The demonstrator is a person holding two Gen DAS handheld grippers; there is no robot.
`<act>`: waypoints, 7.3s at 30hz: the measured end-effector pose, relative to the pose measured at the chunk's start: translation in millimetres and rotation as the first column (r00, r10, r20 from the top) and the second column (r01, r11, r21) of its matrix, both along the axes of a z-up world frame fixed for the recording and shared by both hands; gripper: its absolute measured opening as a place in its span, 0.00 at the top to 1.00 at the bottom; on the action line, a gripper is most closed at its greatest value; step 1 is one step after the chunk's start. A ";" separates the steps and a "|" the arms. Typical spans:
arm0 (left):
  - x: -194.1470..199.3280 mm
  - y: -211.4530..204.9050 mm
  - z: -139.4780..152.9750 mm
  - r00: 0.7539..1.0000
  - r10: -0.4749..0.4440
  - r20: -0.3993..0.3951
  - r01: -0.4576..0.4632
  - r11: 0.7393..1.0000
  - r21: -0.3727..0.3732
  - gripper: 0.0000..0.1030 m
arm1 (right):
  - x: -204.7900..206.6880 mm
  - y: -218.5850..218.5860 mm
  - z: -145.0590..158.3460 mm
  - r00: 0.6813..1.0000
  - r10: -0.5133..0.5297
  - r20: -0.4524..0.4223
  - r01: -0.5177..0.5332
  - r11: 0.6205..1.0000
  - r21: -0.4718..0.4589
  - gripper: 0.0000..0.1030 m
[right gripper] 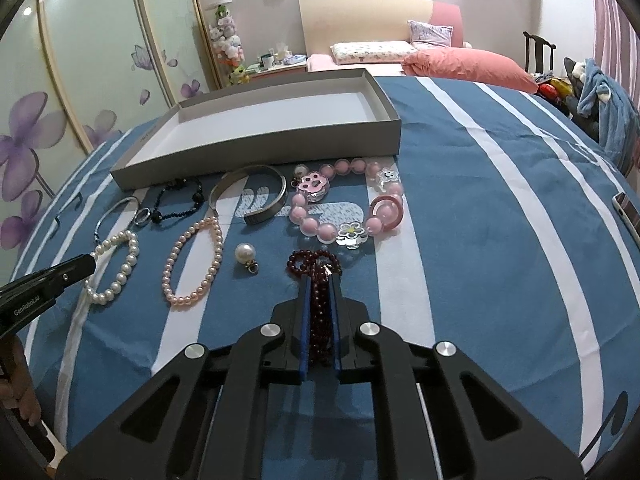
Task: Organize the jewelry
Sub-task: 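Lift both held bracelets and carry them over the gray tray, then open both tools to drop the bracelets inside the gray tray, then withdraw both open tools from the tray back toward the remaining jewelry, then grasp the pink bead charm bracelet with the right tool while the left tool grasps the silver bangle, then lift the pink bracelet and silver bangle and carry both over the gray tray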
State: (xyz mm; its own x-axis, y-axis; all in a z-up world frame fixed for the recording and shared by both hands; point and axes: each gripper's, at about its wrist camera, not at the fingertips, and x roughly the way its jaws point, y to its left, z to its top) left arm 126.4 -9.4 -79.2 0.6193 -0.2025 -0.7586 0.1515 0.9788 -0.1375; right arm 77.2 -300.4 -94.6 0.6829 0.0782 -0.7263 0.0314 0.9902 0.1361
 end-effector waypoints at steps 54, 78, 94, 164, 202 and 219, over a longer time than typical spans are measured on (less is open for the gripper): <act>90.4 -27.4 117.9 0.914 0.021 0.405 0.007 0.998 -0.066 0.90 | 111.4 9.3 105.6 0.911 0.010 0.413 -0.047 0.996 0.080 0.91; 160.9 -30.4 63.8 0.958 0.027 0.284 -0.004 0.997 -0.083 0.74 | 169.3 12.3 66.3 0.963 -0.038 0.267 0.009 0.994 0.110 0.56; 78.7 15.7 80.2 0.941 0.098 0.323 -0.091 0.995 -0.036 0.66 | 103.0 -21.7 84.8 0.954 -0.066 0.293 0.043 0.996 0.084 0.56; 56.9 -11.4 -15.2 0.999 -0.040 -0.030 0.045 0.981 0.187 0.17 | 72.3 -49.0 -5.1 0.994 -0.089 -0.059 0.085 0.993 -0.079 0.81; 67.6 -1.5 -14.3 1.000 0.003 -0.018 0.000 0.992 0.127 0.34 | 64.2 -57.1 10.3 0.996 -0.084 0.007 0.084 0.994 0.064 0.81; 24.5 6.0 22.4 0.981 0.039 0.187 -0.057 0.994 0.090 0.34 | 40.0 -24.3 52.2 0.985 0.031 0.172 -0.064 0.980 0.188 0.81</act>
State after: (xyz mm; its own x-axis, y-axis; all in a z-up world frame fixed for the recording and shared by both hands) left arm 150.8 -3.4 -56.8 0.7581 -0.1025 -0.6441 0.1186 0.9928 -0.0185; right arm 117.2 -324.7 -42.4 0.7853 0.2403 -0.5706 -0.0546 0.9449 0.3228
